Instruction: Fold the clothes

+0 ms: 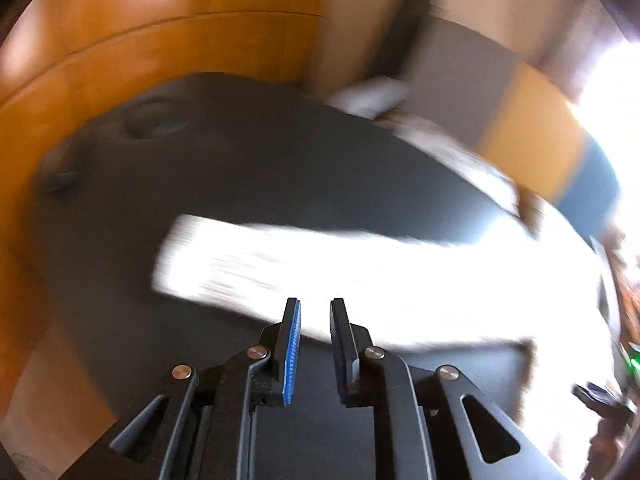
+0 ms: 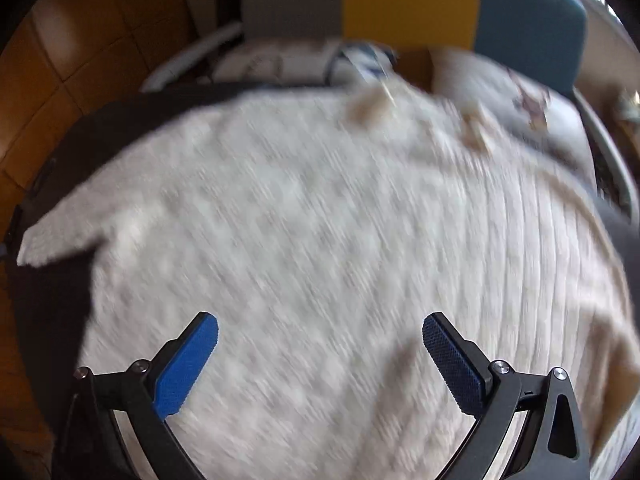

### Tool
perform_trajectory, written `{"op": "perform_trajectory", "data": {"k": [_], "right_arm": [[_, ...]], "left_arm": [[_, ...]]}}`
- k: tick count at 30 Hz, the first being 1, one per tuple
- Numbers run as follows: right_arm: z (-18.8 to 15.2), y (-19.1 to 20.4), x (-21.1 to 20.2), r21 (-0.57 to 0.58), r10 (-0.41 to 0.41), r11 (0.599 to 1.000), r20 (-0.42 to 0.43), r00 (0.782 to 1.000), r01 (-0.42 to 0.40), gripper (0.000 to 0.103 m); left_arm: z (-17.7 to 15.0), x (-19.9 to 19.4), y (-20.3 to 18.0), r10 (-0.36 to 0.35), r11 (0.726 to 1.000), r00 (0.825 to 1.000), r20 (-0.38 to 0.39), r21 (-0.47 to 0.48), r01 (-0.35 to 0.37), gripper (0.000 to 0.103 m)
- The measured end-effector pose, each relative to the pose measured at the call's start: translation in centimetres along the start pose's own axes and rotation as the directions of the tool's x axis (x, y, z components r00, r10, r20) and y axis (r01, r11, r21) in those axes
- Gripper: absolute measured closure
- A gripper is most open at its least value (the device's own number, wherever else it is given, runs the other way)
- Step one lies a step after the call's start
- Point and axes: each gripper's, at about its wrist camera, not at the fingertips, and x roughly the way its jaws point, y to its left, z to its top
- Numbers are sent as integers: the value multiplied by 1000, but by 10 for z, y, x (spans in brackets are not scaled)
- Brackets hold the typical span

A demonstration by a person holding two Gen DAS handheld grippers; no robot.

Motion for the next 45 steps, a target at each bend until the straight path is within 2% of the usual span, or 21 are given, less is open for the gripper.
{"op": "perform_trajectory", "data": {"k": [2, 5, 9, 11, 16, 18, 19, 20, 22, 25, 27, 29, 32, 35, 37, 40, 43, 45], "right_arm": [[-19, -12, -17, 15, 17, 1000, 42, 999, -18, 0], [-51, -38, -62, 74, 74, 994, 123, 990, -83, 0], [-112, -95, -123, 157, 53, 984, 205, 977, -87, 0], [-147, -131, -150, 225, 52, 969, 223, 973, -103, 0], [-233, -228, -192, 437, -39, 898, 208, 977, -57, 0], [-259, -255, -197, 501, -44, 863, 199, 979, -63, 0], [-267, -265, -196, 523, -41, 849, 196, 980, -69, 0], [-272, -273, -193, 545, -49, 836, 187, 981, -63, 0], [-283, -287, -186, 586, -70, 810, 161, 984, -38, 0], [-295, -305, -175, 637, -93, 771, 144, 985, -20, 0], [-297, -317, -175, 655, -112, 755, 152, 982, -15, 0], [-295, -329, -176, 665, -146, 747, 130, 981, 23, 0], [-286, -353, -171, 663, -187, 744, 95, 978, 78, 0], [-270, -378, -167, 649, -234, 745, 37, 971, 155, 0], [-259, -395, -162, 635, -271, 743, -3, 963, 211, 0], [-242, -418, -158, 612, -305, 747, -32, 952, 260, 0], [-235, -432, -170, 633, -308, 735, -8, 951, 243, 0], [-234, -439, -186, 671, -299, 713, 28, 954, 204, 0]], "left_arm": [[-21, 0, -59, -109, 992, 993, -34, 65, 111, 87], [-55, 6, -145, -240, 954, 964, -119, 156, 257, 86], [-106, 4, -235, -322, 883, 916, -240, 273, 382, 86], [-140, -3, -273, -341, 837, 889, -307, 331, 435, 86], [-224, -46, -337, -325, 732, 859, -395, 470, 493, 86], [-246, -60, -361, -331, 683, 849, -413, 516, 517, 86], [-252, -63, -360, -335, 665, 843, -421, 528, 528, 86], [-255, -65, -361, -340, 648, 838, -427, 540, 538, 86], [-267, -66, -365, -329, 624, 839, -434, 567, 538, 86], [-276, -53, -369, -297, 614, 841, -453, 584, 531, 86], [-281, -42, -370, -258, 627, 848, -464, 587, 512, 86], [-282, -29, -364, -226, 647, 844, -487, 572, 503, 86], [-279, -24, -358, -258, 647, 828, -498, 547, 531, 86], [-279, -23, -355, -263, 645, 825, -500, 545, 536, 86], [-280, -24, -355, -260, 630, 827, -498, 561, 536, 86], [-278, -27, -351, -259, 626, 818, -513, 556, 547, 86], [-268, -29, -351, -257, 624, 800, -542, 539, 566, 85], [-253, -35, -355, -283, 611, 807, -519, 551, 569, 85]]}}
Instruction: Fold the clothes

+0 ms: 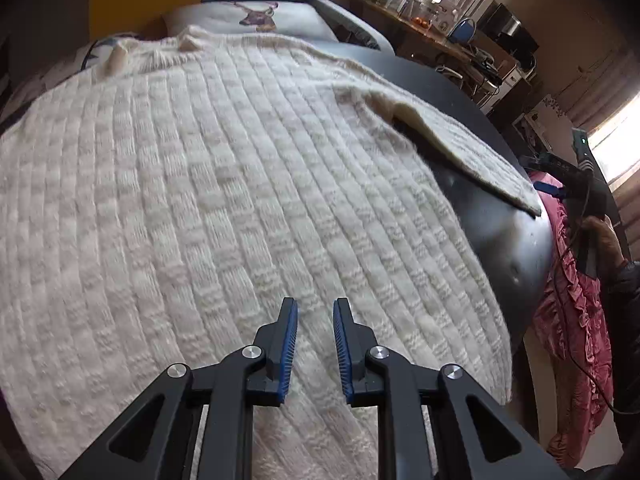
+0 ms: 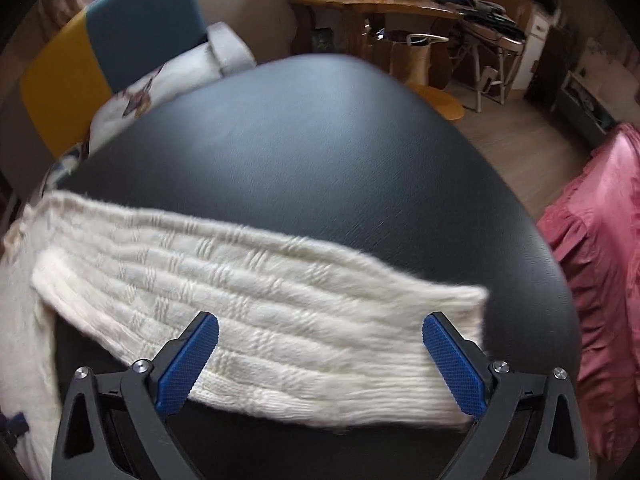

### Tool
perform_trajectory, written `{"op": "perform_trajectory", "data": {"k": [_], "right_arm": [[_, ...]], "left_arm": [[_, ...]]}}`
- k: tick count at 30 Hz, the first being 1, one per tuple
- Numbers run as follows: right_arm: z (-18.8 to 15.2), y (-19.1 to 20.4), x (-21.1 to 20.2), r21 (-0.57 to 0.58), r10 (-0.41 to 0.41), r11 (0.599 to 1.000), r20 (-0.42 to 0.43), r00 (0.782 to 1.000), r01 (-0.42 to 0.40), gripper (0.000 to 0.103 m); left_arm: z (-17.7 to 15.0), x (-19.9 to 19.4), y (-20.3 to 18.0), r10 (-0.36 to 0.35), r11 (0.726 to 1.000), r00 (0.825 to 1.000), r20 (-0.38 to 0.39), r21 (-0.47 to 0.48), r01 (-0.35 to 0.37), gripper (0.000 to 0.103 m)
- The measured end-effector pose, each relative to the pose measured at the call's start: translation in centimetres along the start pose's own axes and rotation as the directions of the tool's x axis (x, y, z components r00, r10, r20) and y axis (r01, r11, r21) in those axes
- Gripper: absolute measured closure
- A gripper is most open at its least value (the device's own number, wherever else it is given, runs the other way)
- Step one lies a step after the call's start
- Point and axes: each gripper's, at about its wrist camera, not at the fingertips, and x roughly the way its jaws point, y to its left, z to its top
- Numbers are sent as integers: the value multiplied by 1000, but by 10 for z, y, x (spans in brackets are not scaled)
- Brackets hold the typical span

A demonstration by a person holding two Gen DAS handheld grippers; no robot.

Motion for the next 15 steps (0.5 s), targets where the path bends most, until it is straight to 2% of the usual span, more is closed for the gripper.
{"op": "perform_trajectory", "data": {"k": [3, 6, 8, 11, 15], "right_arm": [[-4, -4, -25, 76, 127, 989, 27, 992, -129, 0], [-12, 8, -28, 95, 194, 976, 8, 981, -194, 0], [-15, 16, -18, 71, 151, 986, -26, 988, -148, 0], [-9, 21, 10, 49, 41, 998, -86, 995, -37, 0], [10, 24, 37, -10, -121, 993, -107, 987, 120, 0]], "left_arm": [[28, -12, 6, 7, 1000, 997, 72, 20, -9, 85], [67, -8, 10, 31, 999, 993, 118, 22, -34, 85], [89, 2, 8, 46, 998, 990, 135, 28, -50, 85], [126, 12, 3, 58, 997, 983, 173, 48, -67, 85], [163, 34, -8, 37, 995, 985, 169, 90, -53, 85]]}}
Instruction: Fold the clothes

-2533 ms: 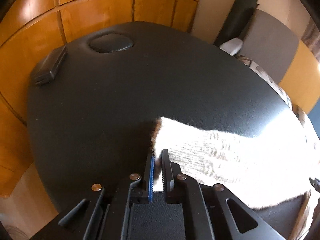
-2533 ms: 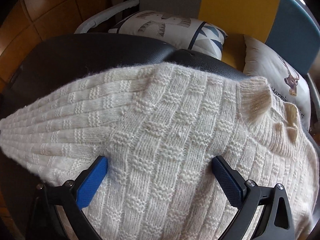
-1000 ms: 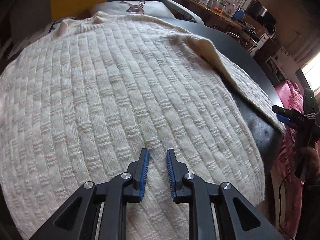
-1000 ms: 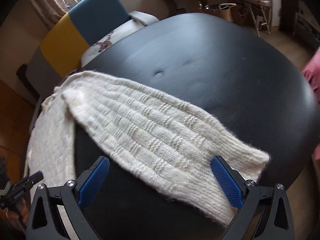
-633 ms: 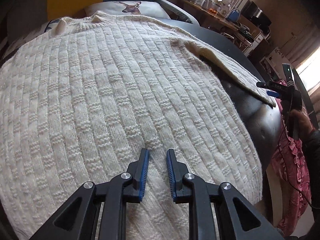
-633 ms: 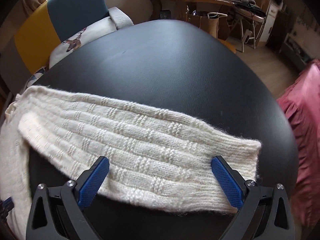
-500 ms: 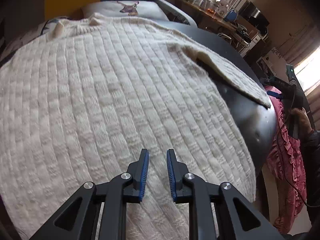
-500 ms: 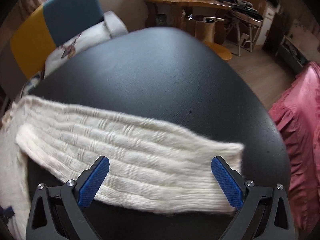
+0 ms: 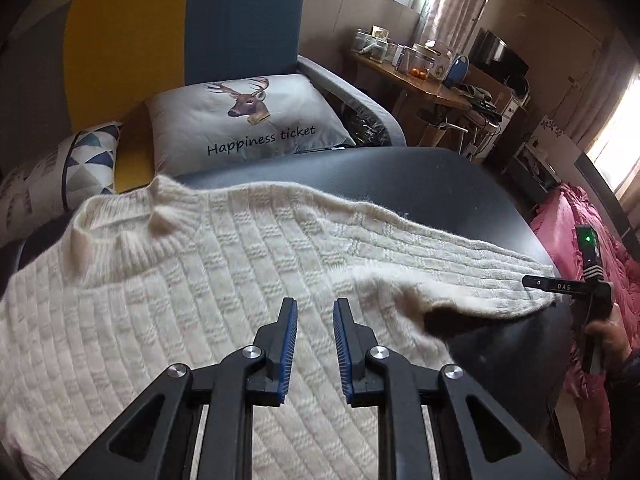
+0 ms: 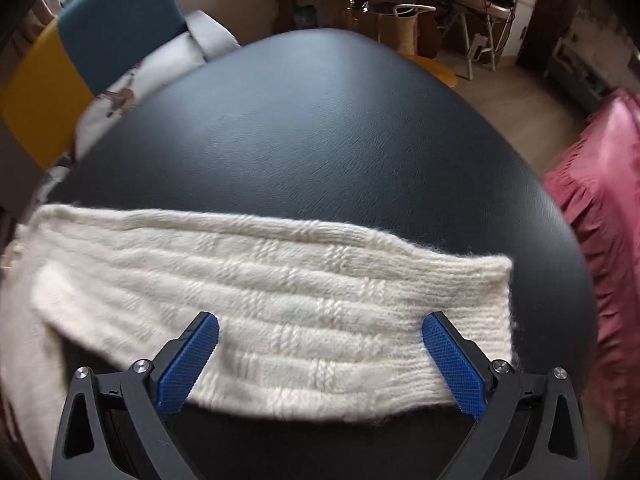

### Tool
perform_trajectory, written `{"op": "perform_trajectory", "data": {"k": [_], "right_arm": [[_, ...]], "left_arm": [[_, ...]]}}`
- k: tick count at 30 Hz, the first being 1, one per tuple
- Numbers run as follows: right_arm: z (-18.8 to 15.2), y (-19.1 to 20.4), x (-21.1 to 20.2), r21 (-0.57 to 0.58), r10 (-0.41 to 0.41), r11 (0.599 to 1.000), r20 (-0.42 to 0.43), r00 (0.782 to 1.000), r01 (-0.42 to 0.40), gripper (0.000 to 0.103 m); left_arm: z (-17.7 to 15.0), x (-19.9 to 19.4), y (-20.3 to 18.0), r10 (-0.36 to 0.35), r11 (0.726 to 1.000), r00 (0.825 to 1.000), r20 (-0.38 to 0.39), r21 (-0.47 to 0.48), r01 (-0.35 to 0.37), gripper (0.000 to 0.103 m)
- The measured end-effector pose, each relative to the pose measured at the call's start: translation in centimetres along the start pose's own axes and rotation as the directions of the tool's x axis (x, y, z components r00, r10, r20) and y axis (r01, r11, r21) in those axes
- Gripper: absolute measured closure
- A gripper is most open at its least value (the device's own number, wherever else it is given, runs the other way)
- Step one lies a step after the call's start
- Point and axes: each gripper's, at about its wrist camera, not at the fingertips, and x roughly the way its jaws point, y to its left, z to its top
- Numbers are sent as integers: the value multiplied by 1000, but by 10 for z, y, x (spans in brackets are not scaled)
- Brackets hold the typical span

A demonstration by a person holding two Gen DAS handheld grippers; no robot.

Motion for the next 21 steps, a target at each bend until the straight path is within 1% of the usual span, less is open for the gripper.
{"op": "perform_trajectory", "data": {"k": [3, 5, 7, 10, 11, 13, 15, 18, 20, 21], "right_arm": [[19, 5, 11, -48, -54, 997, 14, 998, 55, 0], [31, 8, 17, -74, -68, 995, 30, 997, 70, 0], [41, 8, 21, -85, -60, 994, 46, 997, 63, 0], [51, 10, 26, -104, -50, 993, 61, 997, 56, 0], [53, 11, 28, -111, -47, 992, 66, 997, 54, 0], [52, 12, 28, -117, -44, 992, 69, 997, 52, 0], [49, 11, 27, -120, -43, 992, 68, 997, 50, 0], [41, 9, 24, -121, -45, 991, 65, 997, 53, 0], [41, 8, 23, -117, -43, 992, 67, 997, 51, 0], [42, 7, 24, -119, -43, 992, 69, 997, 51, 0]], "left_arm": [[14, 28, -12, -27, 998, 999, -21, 53, 28, 85], [20, 44, -20, -41, 996, 999, -35, 83, 44, 85], [26, 61, -28, -47, 992, 998, -49, 113, 52, 85], [36, 81, -37, -38, 988, 998, -49, 147, 45, 85], [42, 83, -38, -45, 988, 998, -43, 146, 51, 85], [52, 89, -41, -58, 988, 998, -33, 144, 62, 85], [62, 98, -45, -56, 987, 998, -40, 151, 62, 85], [70, 120, -51, -19, 984, 996, -85, 173, 34, 85], [73, 139, -48, 27, 987, 992, -122, 163, -7, 85], [73, 141, -47, 35, 988, 993, -110, 153, -18, 82]]}}
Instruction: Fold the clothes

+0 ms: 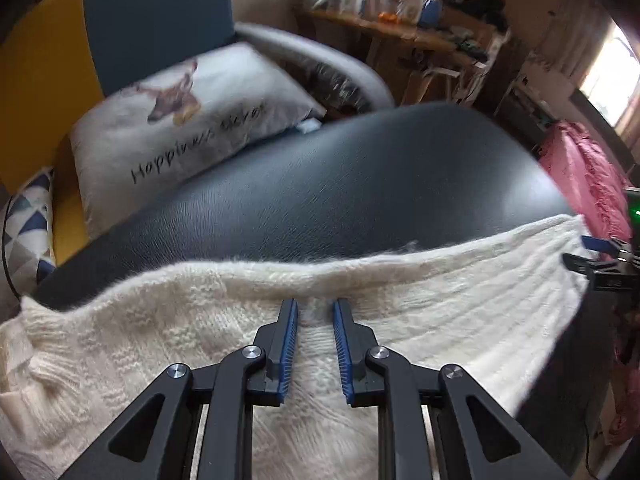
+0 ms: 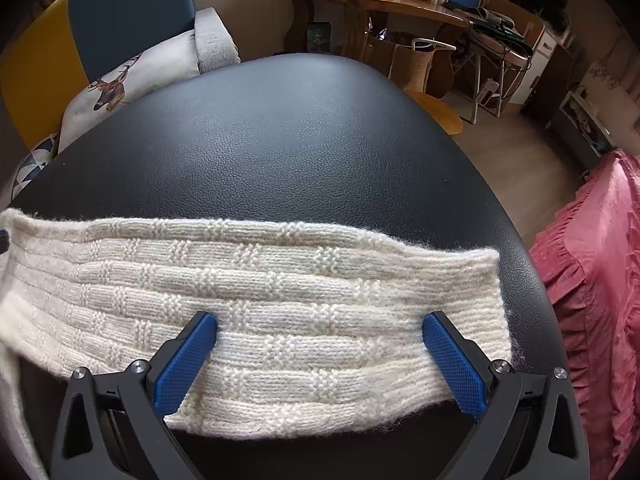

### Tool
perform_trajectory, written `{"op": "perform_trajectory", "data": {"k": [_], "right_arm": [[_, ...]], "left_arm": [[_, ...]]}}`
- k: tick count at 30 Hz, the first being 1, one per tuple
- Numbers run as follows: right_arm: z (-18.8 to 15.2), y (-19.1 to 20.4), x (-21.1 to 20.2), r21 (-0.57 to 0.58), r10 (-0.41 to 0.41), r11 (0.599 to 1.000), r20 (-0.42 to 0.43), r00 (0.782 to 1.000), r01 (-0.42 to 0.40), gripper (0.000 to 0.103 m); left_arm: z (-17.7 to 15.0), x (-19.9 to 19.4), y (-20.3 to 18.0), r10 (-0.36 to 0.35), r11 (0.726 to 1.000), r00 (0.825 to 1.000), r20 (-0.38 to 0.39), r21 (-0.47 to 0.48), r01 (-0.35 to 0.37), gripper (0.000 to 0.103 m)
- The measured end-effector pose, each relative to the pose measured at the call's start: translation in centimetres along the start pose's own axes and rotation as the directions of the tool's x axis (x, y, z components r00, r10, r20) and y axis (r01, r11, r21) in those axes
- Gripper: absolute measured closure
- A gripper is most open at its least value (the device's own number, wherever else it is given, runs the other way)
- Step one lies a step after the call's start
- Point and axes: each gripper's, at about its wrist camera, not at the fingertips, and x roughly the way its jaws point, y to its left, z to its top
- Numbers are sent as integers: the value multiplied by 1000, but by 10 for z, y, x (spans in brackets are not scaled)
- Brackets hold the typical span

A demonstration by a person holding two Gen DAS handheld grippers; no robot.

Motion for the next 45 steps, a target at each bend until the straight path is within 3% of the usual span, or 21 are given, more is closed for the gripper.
{"op": "perform_trajectory", "data": {"k": [5, 8, 11, 15, 20, 23, 29, 31, 32, 33, 35, 38, 41, 45], "right_arm": [[-8, -2, -3, -5, 0, 1000, 26, 1000, 0, 0], [-14, 0, -7, 3, 5, 1000, 29, 1000, -5, 0], [-13, 0, -18, 19, 13, 1000, 37, 999, -14, 0], [-15, 5, -40, 35, 112, 993, 74, 991, -115, 0], [-9, 5, -26, 36, 41, 998, 29, 999, -42, 0], [4, -14, 0, 46, -10, 999, -6, 1000, 11, 0], [16, -19, 4, 46, -33, 998, 3, 999, 33, 0], [18, -18, -1, 50, -76, 996, 5, 997, 75, 0], [19, -11, -10, 33, -103, 994, 27, 994, 102, 0], [19, -1, -20, 15, -79, 997, 55, 995, 78, 0], [17, 26, -41, -20, 33, 999, 95, 995, -31, 0], [12, 75, -53, -120, 108, 988, 91, 990, -97, 0], [11, 106, -44, -182, 100, 980, 63, 993, -87, 0], [11, 95, -15, -131, 81, 988, 20, 997, -78, 0]], "left_arm": [[-5, 0, -2, 30, 999, 999, 36, -40, -29, 83], [-2, -10, 2, -1, 997, 999, 41, -76, 4, 82], [-6, -34, 6, -3, 996, 995, 98, -93, 12, 83], [-24, -56, 10, -21, 995, 992, 123, -93, 32, 83], [-53, -62, 7, -3, 998, 996, 89, -68, 9, 83], [-67, -64, 4, -31, 998, 996, 78, -49, 35, 83], [-76, -62, -16, -97, 995, 994, 50, 5, 97, 83], [-80, -62, -26, -117, 993, 992, 45, 18, 116, 83], [-82, -62, -30, -125, 992, 991, 43, 22, 124, 83], [-84, -63, -34, -133, 991, 990, 42, 26, 132, 83], [-89, -63, -42, -147, 989, 988, 36, 33, 146, 82], [-93, -54, -49, -139, 990, 990, 3, 35, 139, 83], [-97, -49, -56, -135, 990, 991, -19, 44, 135, 83], [-99, -49, -61, -109, 992, 994, -8, 62, 109, 83]]}}
